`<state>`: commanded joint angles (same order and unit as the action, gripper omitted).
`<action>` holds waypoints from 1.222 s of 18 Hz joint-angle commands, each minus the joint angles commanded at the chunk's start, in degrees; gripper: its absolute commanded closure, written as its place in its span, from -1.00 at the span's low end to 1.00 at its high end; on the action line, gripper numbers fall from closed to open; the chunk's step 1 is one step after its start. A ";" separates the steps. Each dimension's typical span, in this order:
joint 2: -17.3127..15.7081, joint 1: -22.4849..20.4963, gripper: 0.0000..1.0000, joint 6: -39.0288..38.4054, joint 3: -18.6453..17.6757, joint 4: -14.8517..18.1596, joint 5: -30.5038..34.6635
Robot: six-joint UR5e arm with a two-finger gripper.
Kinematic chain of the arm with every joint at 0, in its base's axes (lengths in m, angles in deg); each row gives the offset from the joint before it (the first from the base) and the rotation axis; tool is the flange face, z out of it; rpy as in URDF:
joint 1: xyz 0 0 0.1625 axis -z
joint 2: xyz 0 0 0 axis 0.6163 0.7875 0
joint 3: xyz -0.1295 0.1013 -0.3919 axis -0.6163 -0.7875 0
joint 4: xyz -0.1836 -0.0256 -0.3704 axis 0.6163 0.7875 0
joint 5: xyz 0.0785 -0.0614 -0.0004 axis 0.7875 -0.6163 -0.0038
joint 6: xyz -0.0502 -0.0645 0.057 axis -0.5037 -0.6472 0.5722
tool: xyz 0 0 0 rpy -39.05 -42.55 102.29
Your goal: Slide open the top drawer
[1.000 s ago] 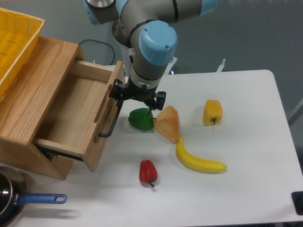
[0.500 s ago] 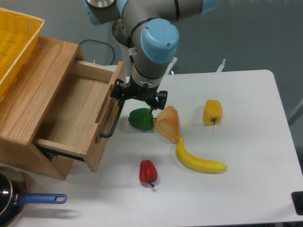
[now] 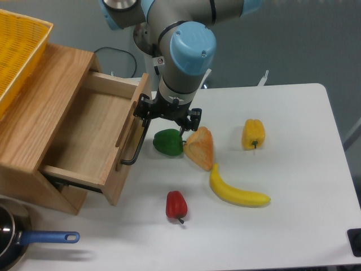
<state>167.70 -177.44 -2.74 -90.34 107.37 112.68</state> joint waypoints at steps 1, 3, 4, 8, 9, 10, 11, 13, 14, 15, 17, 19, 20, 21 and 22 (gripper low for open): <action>-0.09 0.00 -1.00 0.00 0.00 0.09 0.79; -0.09 0.00 -1.00 0.00 0.00 0.18 1.23; -0.09 0.00 -1.00 0.00 0.00 0.18 1.32; -0.18 -0.09 -1.00 0.00 0.26 0.18 1.32; -0.18 -0.09 -1.00 0.00 0.44 0.18 1.32; -0.18 0.00 -1.00 0.00 0.44 0.26 1.32; -0.18 0.00 -1.00 -0.09 0.53 0.26 1.24; -0.18 0.09 -1.00 -0.17 0.53 0.09 0.89; -0.26 0.09 -1.00 -0.18 0.53 0.09 0.88; -0.44 0.09 -1.00 -0.26 0.53 0.17 0.80; -0.53 0.09 -1.00 -0.26 0.53 0.09 0.53; -1.49 -0.09 -1.00 -0.26 0.79 0.09 0.18; -1.58 -0.52 -1.00 -0.18 1.14 0.09 0.09; -1.58 -1.05 -1.00 -0.18 1.49 0.09 0.09; -1.67 -1.23 -1.00 -0.18 2.19 0.17 0.18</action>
<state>166.03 -178.67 -2.91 -88.15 107.55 112.86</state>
